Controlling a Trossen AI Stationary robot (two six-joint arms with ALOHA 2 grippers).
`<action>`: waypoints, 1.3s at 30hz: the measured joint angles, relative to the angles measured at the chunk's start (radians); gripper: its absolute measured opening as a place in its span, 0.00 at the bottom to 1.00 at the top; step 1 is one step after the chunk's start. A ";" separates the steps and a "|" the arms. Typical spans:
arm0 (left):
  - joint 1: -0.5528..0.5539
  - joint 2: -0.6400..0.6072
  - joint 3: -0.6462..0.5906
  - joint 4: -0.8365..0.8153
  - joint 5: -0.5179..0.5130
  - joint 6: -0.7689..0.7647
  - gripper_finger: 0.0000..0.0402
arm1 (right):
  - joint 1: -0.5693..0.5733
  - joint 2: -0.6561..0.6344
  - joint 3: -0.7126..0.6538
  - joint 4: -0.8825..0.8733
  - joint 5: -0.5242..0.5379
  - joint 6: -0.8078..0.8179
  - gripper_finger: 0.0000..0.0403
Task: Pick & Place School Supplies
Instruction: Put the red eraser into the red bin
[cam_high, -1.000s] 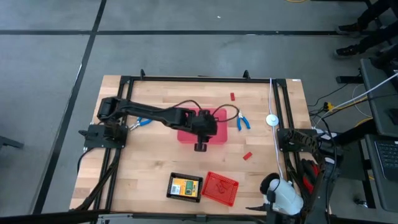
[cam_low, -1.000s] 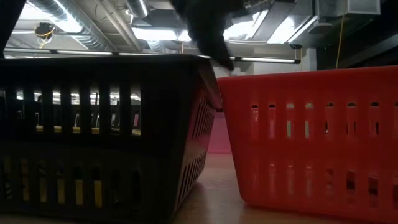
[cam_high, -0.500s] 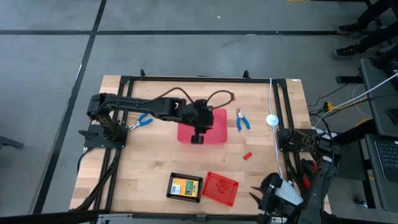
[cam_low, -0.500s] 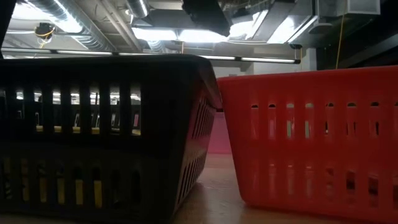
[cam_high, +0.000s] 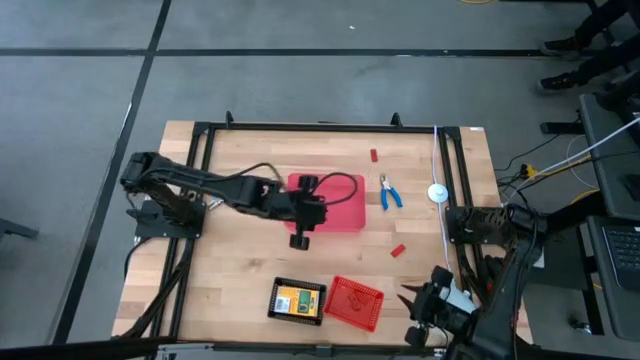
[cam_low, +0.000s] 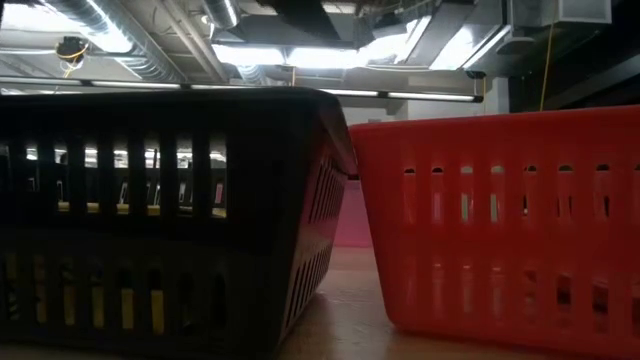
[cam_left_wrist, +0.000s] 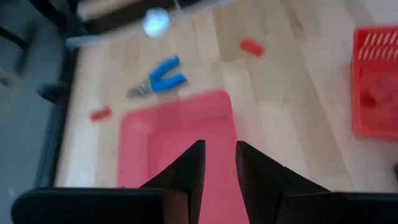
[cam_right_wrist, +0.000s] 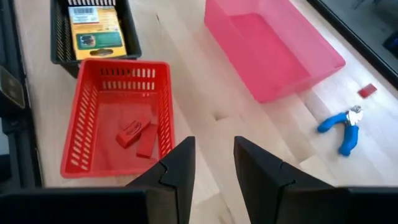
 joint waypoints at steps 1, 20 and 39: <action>-0.014 -0.024 -0.023 0.040 -0.026 0.007 0.21 | -0.013 -0.016 0.000 0.016 -0.001 -0.040 0.28; -0.298 -0.407 -0.563 0.705 -0.282 0.212 0.19 | -0.507 -0.284 0.000 -0.019 -0.574 -0.827 0.28; -0.593 -0.475 -0.559 0.709 -0.663 0.132 0.19 | -0.700 -0.309 -0.515 0.414 -0.856 -0.335 0.28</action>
